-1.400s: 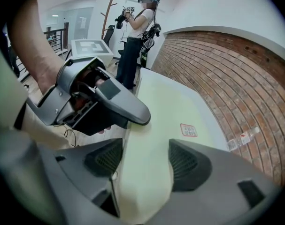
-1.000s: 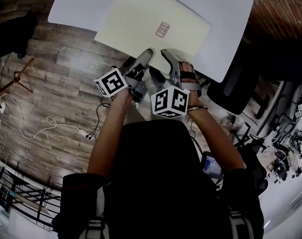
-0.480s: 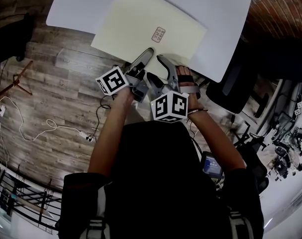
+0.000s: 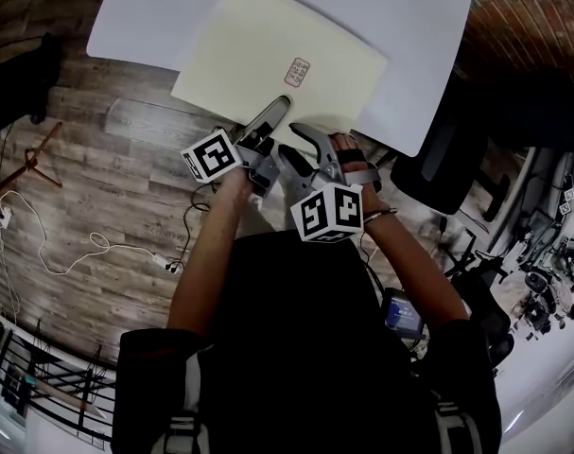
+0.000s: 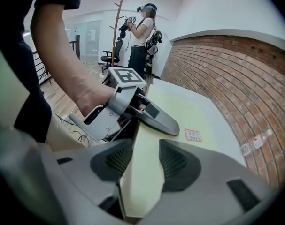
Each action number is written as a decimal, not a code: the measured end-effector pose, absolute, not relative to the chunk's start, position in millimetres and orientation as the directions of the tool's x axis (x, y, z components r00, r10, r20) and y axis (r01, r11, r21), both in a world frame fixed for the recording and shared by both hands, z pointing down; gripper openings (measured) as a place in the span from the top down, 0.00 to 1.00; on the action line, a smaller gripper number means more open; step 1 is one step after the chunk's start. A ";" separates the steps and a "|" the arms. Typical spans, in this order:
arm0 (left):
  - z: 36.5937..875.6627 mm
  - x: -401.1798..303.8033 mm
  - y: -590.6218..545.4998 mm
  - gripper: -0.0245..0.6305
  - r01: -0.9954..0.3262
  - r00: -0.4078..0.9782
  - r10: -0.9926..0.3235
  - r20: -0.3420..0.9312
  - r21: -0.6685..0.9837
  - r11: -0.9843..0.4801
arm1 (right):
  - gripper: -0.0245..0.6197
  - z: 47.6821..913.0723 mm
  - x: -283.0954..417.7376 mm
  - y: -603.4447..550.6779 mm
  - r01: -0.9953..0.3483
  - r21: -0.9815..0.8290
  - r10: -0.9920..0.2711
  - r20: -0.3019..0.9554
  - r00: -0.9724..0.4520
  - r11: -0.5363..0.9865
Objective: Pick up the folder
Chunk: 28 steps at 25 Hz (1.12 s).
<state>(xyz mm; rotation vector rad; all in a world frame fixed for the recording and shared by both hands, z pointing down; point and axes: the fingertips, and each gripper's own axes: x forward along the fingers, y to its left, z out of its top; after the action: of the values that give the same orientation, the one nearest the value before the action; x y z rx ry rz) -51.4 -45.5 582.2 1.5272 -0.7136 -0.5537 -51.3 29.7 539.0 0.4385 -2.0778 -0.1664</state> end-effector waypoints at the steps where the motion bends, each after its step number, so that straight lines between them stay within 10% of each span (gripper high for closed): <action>1: 581.4 -51.8 -44.7 0.43 -0.110 0.689 -0.721 0.070 0.994 -0.008 | 0.67 536.8 -51.7 31.7 -0.245 0.283 -0.369 0.801 -0.471 0.927; 7: 575.9 -53.0 -43.7 0.44 -0.086 0.684 -0.725 0.075 0.996 0.022 | 0.88 516.8 -48.8 32.7 -0.331 0.252 -0.400 0.745 -0.533 0.910; 28: 545.6 -61.1 -46.1 0.54 -0.196 0.690 -0.712 0.130 0.981 -0.011 | 0.90 494.3 -7.9 -22.8 -0.548 0.228 -0.517 0.723 -0.458 0.805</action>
<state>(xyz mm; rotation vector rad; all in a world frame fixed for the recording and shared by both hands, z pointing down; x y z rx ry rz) -61.1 -46.1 545.6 1.5637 -0.7687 -0.4802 -7.9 -22.8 494.3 0.7825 -2.1423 0.0464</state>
